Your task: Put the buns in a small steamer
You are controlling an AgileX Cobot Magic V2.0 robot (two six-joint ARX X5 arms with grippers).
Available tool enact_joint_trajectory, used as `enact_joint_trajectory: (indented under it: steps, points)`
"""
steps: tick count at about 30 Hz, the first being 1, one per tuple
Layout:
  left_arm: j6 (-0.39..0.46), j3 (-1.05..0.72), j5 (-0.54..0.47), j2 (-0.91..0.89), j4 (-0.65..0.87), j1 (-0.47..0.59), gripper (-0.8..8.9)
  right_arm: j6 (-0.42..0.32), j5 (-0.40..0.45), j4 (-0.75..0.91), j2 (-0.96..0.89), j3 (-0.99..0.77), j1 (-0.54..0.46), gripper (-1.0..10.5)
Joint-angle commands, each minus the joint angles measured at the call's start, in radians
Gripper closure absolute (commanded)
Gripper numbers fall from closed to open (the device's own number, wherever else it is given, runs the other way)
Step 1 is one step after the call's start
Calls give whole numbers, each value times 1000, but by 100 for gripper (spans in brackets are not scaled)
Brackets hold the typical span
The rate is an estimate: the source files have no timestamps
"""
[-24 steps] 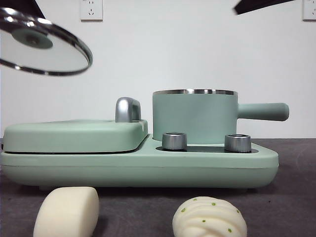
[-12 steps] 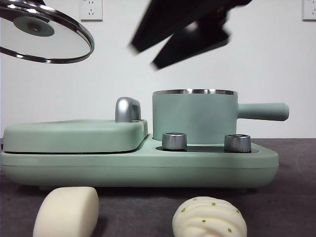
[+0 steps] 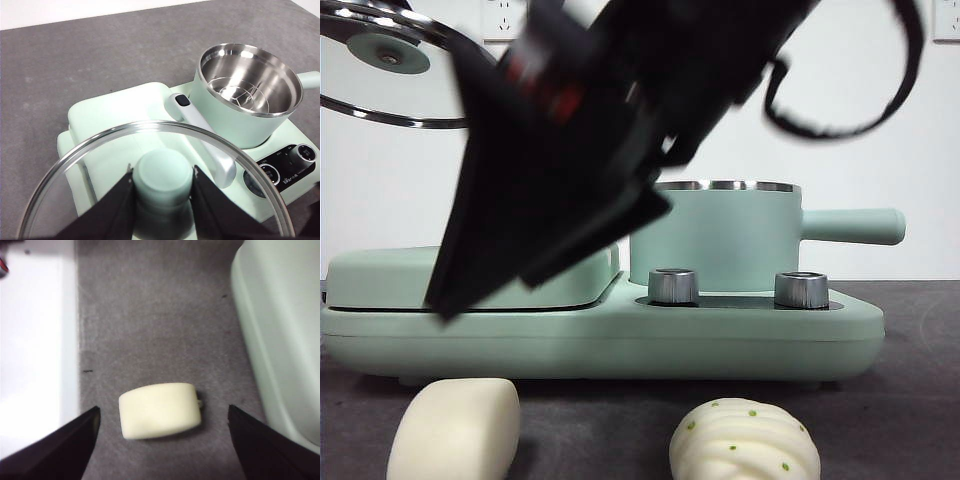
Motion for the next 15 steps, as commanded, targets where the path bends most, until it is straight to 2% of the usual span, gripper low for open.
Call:
enact_joint_trajectory:
  steps: [1, 9, 15]
  points:
    - [-9, 19, 1, 1, 29, -2, 799, -6, 0, 35, 57, 20, 26, 526]
    - [-8, 19, 1, 1, 27, -2, 799, 3, 32, 61, 162, 20, 47, 530]
    - [-8, 19, 1, 1, 25, -2, 799, 54, 53, 61, 180, 21, 54, 680]
